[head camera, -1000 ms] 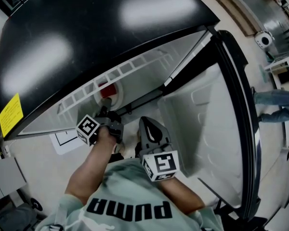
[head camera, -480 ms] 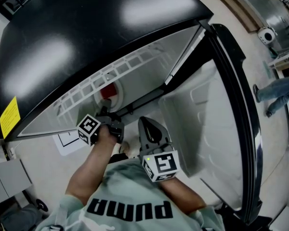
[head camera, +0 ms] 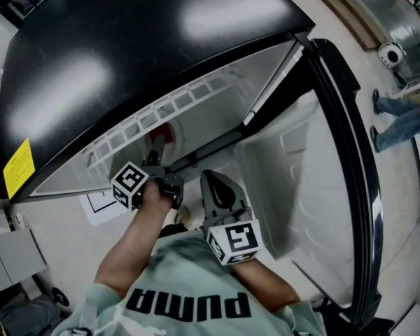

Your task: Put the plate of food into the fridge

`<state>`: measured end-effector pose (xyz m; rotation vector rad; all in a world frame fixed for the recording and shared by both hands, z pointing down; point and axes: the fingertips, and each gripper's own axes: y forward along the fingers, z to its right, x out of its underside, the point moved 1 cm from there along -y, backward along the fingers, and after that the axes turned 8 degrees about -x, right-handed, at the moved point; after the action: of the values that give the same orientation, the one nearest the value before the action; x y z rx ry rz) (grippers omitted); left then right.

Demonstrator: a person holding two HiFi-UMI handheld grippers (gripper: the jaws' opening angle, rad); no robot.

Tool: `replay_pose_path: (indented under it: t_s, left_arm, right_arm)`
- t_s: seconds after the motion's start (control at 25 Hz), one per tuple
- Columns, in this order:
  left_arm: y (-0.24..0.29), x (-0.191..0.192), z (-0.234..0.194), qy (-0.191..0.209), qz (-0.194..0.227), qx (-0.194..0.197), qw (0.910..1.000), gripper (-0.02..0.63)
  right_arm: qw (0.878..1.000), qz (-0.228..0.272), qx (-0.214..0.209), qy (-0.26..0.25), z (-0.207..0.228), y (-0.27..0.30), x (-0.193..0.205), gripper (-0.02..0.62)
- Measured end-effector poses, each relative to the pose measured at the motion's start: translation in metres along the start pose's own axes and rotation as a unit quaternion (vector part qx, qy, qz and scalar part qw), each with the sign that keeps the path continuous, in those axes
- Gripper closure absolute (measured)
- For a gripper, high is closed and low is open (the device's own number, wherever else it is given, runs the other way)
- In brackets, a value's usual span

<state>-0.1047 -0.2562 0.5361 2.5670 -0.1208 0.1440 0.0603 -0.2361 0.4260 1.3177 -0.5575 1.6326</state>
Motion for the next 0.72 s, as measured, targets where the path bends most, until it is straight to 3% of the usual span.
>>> replay_pose_path:
  t_s: [0.12,0.24,0.4,0.52,0.72]
  left_arm:
    - [-0.003,-0.001,0.0,0.034,-0.002,-0.017,0.9993,0.267]
    - [-0.002,0.001,0.002,0.092,-0.009,-0.038,0.995,0.235]
    - [-0.001,0.004,0.001,0.194,-0.017,-0.075,0.978,0.204]
    - [0.002,0.006,-0.004,0.286,-0.018,-0.104,0.9524,0.179]
    - [0.006,0.014,-0.016,0.419,-0.019,-0.153,0.8949,0.176]
  right_arm:
    - [1.0,0.002,-0.002,0.002,-0.002,0.001,-0.001,0.591]
    - [1.0,0.0,-0.004,0.006,-0.003,0.002,-0.001,0.591]
    - [1.0,-0.001,-0.008,0.01,-0.003,0.002,-0.002,0.591]
    - [1.0,0.002,-0.012,0.014,-0.001,0.002,-0.001,0.591]
    - [1.0,0.002,-0.025,0.019,-0.002,0.004,0.002,0.591]
